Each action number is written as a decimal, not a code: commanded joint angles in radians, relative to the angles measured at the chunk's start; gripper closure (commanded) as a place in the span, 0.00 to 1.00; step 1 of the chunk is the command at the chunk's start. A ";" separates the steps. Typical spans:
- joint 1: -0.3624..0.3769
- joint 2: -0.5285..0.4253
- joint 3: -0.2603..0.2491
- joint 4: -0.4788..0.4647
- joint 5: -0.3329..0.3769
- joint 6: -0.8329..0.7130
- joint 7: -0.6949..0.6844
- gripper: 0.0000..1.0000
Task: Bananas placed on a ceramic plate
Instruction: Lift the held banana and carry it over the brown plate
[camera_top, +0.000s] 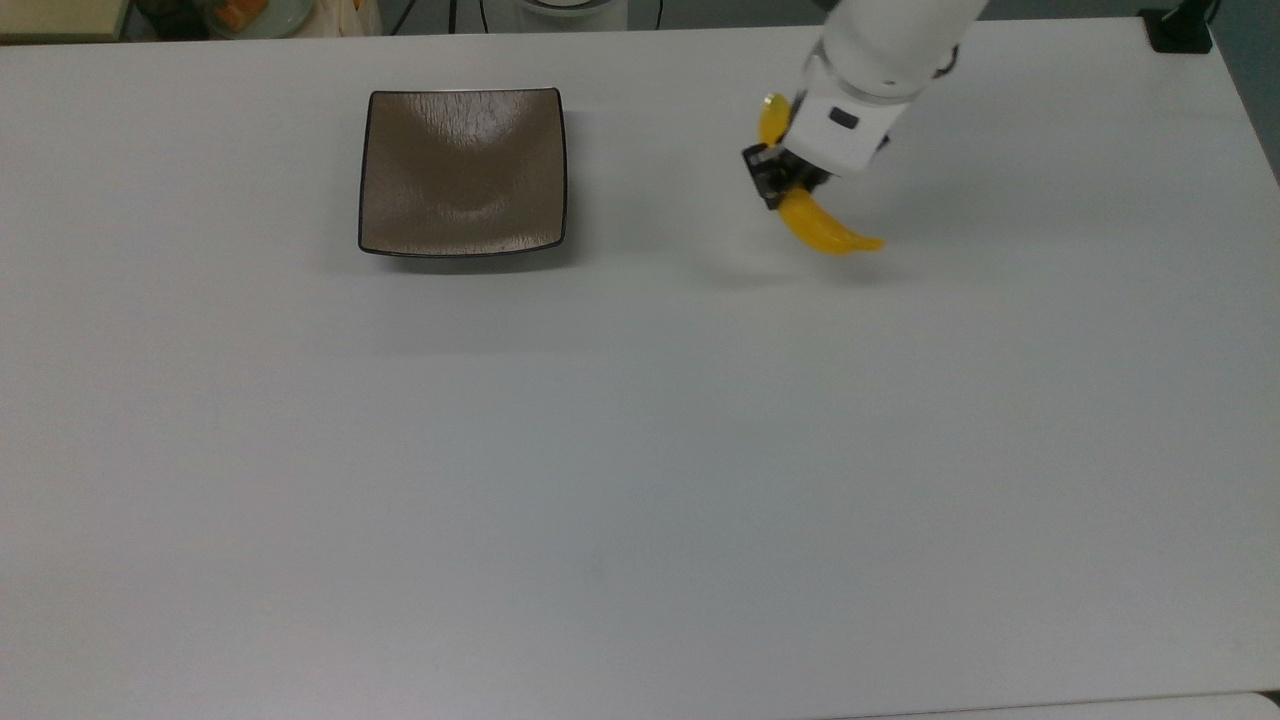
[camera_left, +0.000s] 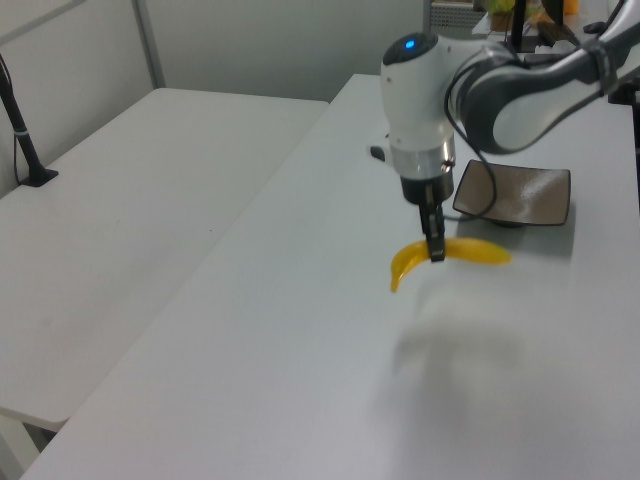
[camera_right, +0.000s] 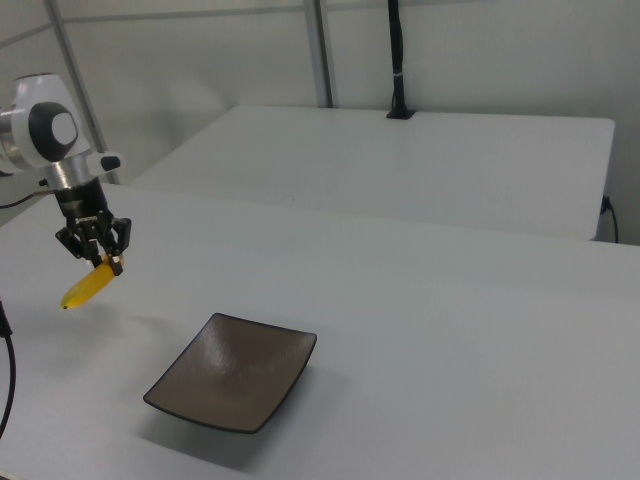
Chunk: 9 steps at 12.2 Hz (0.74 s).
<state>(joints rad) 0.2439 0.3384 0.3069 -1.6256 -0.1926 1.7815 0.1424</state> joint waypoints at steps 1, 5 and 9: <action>-0.063 -0.097 -0.046 -0.020 0.008 -0.138 -0.243 0.81; -0.135 -0.189 -0.115 -0.092 0.005 -0.200 -0.420 0.81; -0.187 -0.213 -0.198 -0.120 0.005 -0.222 -0.521 0.81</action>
<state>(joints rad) 0.0764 0.1719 0.1598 -1.6846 -0.1927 1.5599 -0.3205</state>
